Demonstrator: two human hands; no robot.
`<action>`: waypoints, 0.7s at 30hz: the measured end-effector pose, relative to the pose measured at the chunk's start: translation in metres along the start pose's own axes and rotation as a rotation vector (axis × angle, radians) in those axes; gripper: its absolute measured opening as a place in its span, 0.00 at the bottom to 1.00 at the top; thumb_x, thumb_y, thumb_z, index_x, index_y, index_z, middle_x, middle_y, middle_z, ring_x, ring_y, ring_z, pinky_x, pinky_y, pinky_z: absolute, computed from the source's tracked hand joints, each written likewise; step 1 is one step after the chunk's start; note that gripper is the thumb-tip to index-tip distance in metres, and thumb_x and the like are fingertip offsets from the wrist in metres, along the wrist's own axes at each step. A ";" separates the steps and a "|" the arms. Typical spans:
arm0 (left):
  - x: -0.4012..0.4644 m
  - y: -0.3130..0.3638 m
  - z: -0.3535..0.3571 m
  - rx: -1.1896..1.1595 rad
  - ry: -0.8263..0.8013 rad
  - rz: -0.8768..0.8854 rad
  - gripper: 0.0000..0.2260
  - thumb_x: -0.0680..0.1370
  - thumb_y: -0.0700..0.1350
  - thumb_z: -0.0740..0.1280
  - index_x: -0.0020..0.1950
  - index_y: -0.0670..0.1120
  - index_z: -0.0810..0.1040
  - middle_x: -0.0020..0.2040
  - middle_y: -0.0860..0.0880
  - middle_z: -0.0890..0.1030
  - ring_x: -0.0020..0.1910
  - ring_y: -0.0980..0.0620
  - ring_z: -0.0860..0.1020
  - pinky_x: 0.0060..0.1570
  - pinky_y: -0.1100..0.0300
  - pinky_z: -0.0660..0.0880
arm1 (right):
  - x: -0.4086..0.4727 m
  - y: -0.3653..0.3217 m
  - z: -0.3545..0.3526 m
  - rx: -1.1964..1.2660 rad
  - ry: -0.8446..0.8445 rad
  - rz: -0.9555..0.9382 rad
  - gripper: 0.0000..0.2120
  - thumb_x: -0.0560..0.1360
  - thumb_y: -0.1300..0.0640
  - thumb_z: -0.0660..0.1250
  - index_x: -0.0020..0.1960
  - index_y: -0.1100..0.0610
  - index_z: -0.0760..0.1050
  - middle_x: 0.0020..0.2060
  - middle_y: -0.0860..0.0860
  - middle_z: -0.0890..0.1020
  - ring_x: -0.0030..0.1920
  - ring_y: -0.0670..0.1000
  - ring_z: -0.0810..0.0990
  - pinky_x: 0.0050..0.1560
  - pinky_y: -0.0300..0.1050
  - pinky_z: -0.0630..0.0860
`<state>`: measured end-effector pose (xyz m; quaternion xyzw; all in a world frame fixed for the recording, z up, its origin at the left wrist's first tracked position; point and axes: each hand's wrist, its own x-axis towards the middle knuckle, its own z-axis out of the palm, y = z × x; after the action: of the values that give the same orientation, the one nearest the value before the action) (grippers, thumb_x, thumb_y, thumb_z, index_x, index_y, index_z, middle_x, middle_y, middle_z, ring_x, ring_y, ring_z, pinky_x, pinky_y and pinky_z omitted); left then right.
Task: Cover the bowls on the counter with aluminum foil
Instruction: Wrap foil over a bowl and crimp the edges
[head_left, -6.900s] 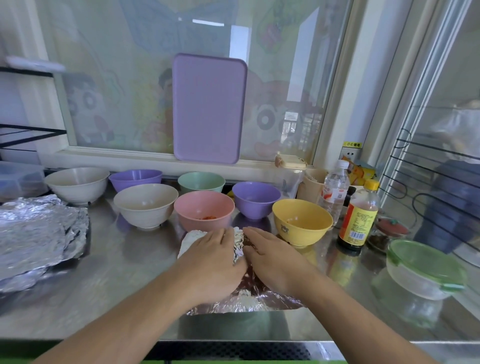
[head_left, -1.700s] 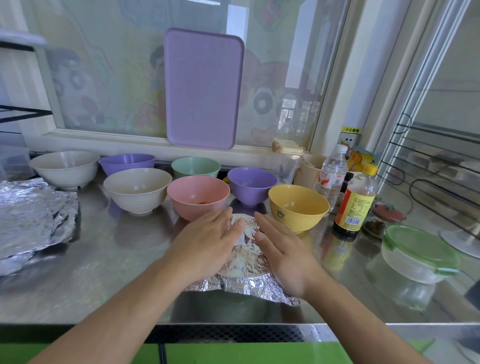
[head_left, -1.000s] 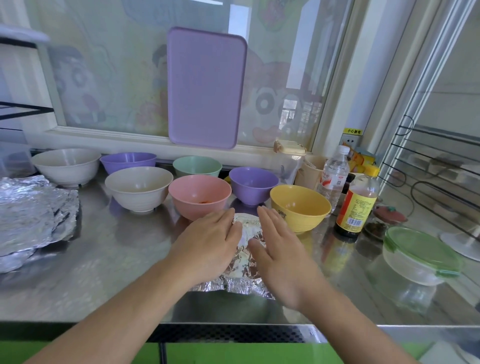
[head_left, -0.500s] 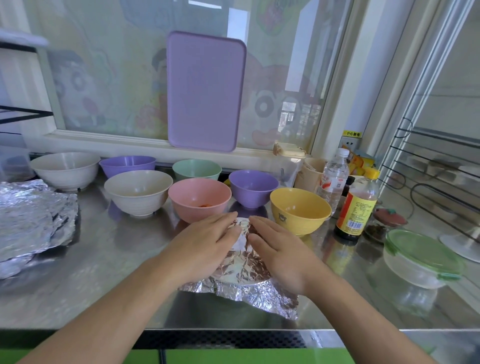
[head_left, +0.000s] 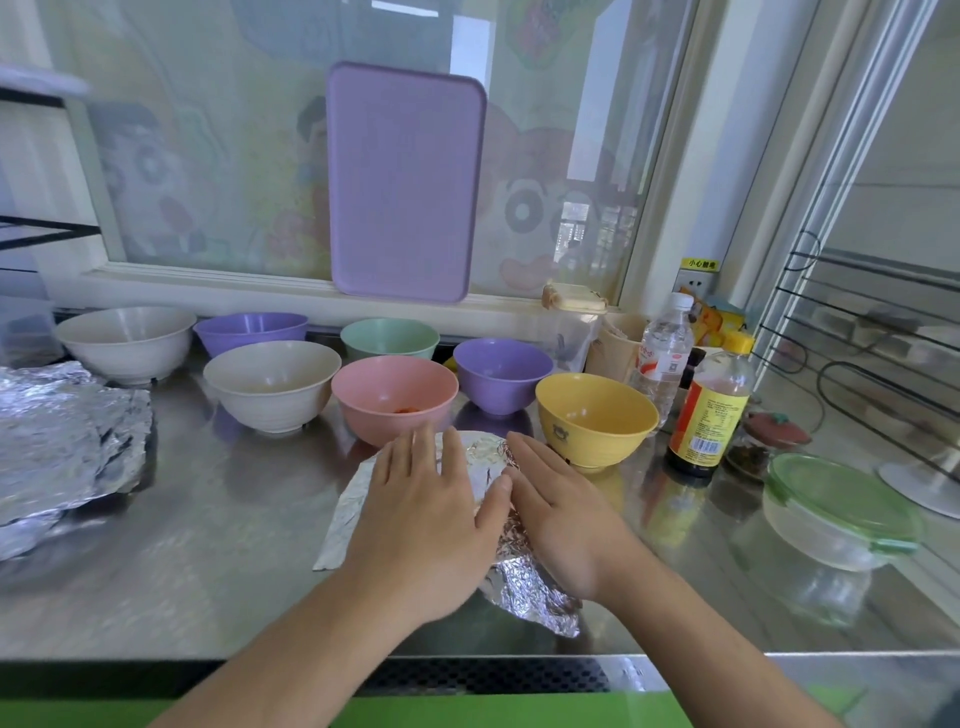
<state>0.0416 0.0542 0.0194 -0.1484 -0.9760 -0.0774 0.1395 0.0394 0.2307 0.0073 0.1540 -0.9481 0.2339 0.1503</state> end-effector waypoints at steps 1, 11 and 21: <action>0.002 -0.003 0.001 -0.003 -0.009 0.006 0.47 0.74 0.68 0.30 0.84 0.43 0.53 0.82 0.41 0.59 0.82 0.43 0.56 0.81 0.48 0.52 | -0.003 0.000 -0.001 -0.025 -0.027 -0.018 0.21 0.87 0.55 0.55 0.75 0.62 0.73 0.76 0.57 0.74 0.77 0.56 0.71 0.76 0.41 0.66; 0.004 -0.025 0.002 -0.191 0.025 0.104 0.31 0.80 0.70 0.42 0.67 0.51 0.68 0.62 0.52 0.73 0.66 0.50 0.70 0.69 0.52 0.66 | -0.016 -0.001 -0.013 0.098 -0.056 0.043 0.42 0.80 0.26 0.46 0.86 0.49 0.54 0.85 0.40 0.50 0.83 0.38 0.44 0.83 0.42 0.48; -0.021 -0.025 0.003 -0.196 0.020 0.244 0.39 0.80 0.70 0.37 0.85 0.50 0.53 0.84 0.55 0.52 0.83 0.57 0.43 0.82 0.53 0.43 | -0.036 -0.007 -0.018 0.324 -0.072 -0.083 0.31 0.83 0.46 0.68 0.83 0.47 0.63 0.82 0.34 0.59 0.81 0.33 0.51 0.81 0.34 0.51</action>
<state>0.0520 0.0259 0.0079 -0.2779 -0.9370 -0.1563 0.1424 0.0784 0.2415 0.0125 0.2234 -0.8956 0.3718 0.0988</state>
